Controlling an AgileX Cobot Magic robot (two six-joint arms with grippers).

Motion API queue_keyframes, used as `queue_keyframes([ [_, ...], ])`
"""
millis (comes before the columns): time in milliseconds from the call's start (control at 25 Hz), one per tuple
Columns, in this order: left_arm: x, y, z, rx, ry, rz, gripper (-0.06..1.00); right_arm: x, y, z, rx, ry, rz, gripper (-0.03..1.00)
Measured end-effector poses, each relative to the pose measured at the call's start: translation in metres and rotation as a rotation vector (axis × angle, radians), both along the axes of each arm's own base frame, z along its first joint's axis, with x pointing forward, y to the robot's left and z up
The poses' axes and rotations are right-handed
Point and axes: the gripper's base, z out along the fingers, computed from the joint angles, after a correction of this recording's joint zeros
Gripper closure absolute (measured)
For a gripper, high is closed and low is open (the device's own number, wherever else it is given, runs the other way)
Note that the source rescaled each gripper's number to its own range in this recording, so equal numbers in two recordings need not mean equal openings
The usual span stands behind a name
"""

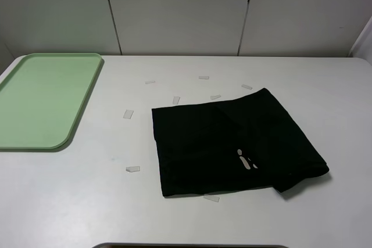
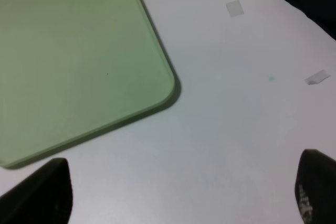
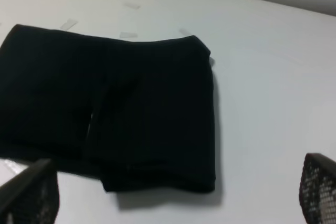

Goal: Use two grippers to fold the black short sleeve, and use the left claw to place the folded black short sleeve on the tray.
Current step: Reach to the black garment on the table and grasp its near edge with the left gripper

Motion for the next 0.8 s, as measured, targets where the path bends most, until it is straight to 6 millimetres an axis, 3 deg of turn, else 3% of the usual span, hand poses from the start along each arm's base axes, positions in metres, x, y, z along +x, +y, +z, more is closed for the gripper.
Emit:
queue_keyframes([
  [800, 0.0, 0.0, 0.0, 0.0, 0.0, 0.0, 0.11, 0.0057, 0.0027, -0.0034, 0.006, -0.032, 0.007, -0.03],
])
